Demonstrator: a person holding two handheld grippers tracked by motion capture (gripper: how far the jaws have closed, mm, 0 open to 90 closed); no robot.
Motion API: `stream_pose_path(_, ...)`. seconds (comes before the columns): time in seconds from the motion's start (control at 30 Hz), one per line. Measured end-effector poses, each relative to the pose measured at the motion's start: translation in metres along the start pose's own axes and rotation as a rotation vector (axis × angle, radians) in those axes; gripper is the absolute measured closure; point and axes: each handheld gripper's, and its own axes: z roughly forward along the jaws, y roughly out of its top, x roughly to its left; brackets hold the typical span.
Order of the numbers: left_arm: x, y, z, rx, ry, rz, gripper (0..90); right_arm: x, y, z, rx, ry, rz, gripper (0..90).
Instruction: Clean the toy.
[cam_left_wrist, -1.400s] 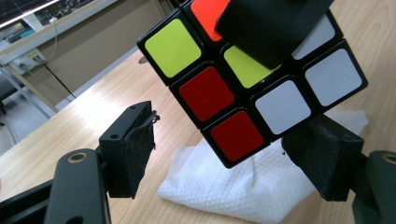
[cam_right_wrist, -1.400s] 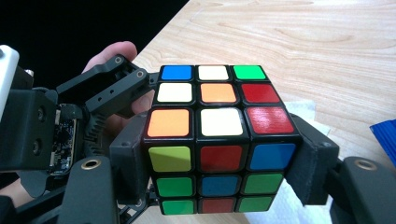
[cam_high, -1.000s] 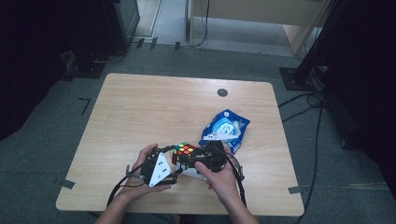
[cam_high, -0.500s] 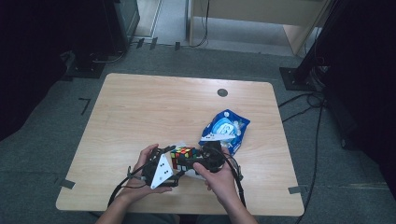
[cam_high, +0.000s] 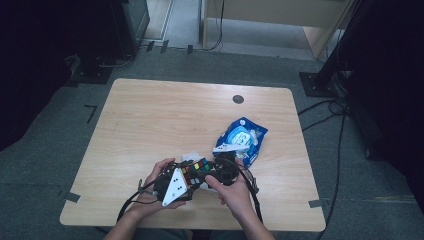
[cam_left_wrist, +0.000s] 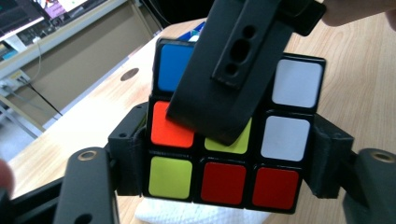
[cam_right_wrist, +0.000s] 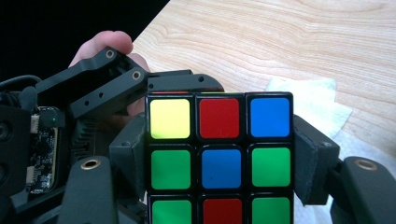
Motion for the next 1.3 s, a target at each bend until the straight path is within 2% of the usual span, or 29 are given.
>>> stream_pose_path(0.13, 0.000, 0.001, -0.001, -0.004, 0.000, -0.004, 32.9, -0.001, 0.000, 0.000, -0.007, 0.006, -0.008, 34.0)
stream_pose_path(0.23, 0.006, 0.001, -0.003, -0.002, 0.024, -0.028, 33.3, -0.001, 0.001, -0.002, -0.031, 0.015, -0.014, 33.5)
stream_pose_path(0.27, 0.011, 0.000, -0.005, -0.001, 0.039, -0.044, 33.4, 0.000, 0.002, -0.007, -0.072, 0.028, -0.025, 33.2)
stream_pose_path(0.4, 0.027, -0.007, -0.012, 0.011, 0.080, -0.089, 33.5, -0.001, 0.004, -0.018, -0.169, 0.024, -0.036, 34.2)
stream_pose_path(0.43, 0.027, -0.007, -0.012, 0.011, 0.080, -0.089, 33.5, -0.001, 0.004, -0.018, -0.169, 0.024, -0.036, 34.2)
stream_pose_path(0.47, 0.033, -0.009, -0.014, 0.013, 0.095, -0.106, 33.5, -0.001, 0.004, -0.020, -0.187, 0.014, -0.040, 34.4)
stream_pose_path(0.5, 0.041, -0.011, -0.018, 0.009, 0.116, -0.141, 33.5, -0.004, 0.004, -0.022, -0.205, 0.007, -0.040, 35.5)
stream_pose_path(0.53, 0.041, -0.011, -0.018, 0.009, 0.116, -0.141, 33.6, -0.006, 0.004, -0.022, -0.206, 0.006, -0.042, 35.9)
stream_pose_path(0.57, 0.051, -0.014, -0.024, 0.002, 0.119, -0.185, 33.5, -0.007, 0.003, -0.020, -0.201, -0.003, -0.050, 36.6)
stream_pose_path(0.6, 0.055, -0.015, -0.026, -0.004, 0.125, -0.202, 33.5, -0.008, 0.002, -0.018, -0.200, -0.012, -0.061, 37.6)
stream_pose_path(0.67, 0.060, -0.016, -0.031, -0.013, 0.133, -0.222, 33.6, -0.009, -0.001, -0.011, -0.184, -0.046, -0.101, 39.7)
stream_pose_path(0.77, 0.064, -0.017, -0.034, -0.020, 0.138, -0.240, 33.5, -0.011, -0.007, 0.003, -0.148, -0.095, -0.186, 44.0)
stream_pose_path(0.8, 0.067, -0.018, -0.036, -0.031, 0.146, -0.261, 33.6, -0.012, -0.010, 0.009, -0.128, -0.114, -0.220, 44.8)
stream_pose_path(0.9, 0.069, -0.019, -0.037, -0.039, 0.143, -0.282, 33.6, -0.015, -0.017, 0.020, -0.091, -0.152, -0.272, 48.3)
stream_pose_path(0.97, 0.069, -0.019, -0.037, -0.037, 0.146, -0.284, 33.6, -0.017, -0.019, 0.024, -0.079, -0.156, -0.283, 48.6)
stream_pose_path(1.0, 0.070, -0.019, -0.036, -0.034, 0.143, -0.290, 33.6, -0.021, -0.025, 0.033, -0.057, -0.172, -0.305, 49.5)
stream_pose_path(1.07, 0.069, -0.019, -0.036, -0.034, 0.140, -0.293, 33.6, -0.025, -0.030, 0.039, -0.045, -0.199, -0.317, 48.7)
stream_pose_path(1.3, 0.067, -0.018, -0.034, -0.033, 0.124, -0.282, 33.6, -0.035, -0.038, 0.051, 0.015, -0.246, -0.314, 49.1)
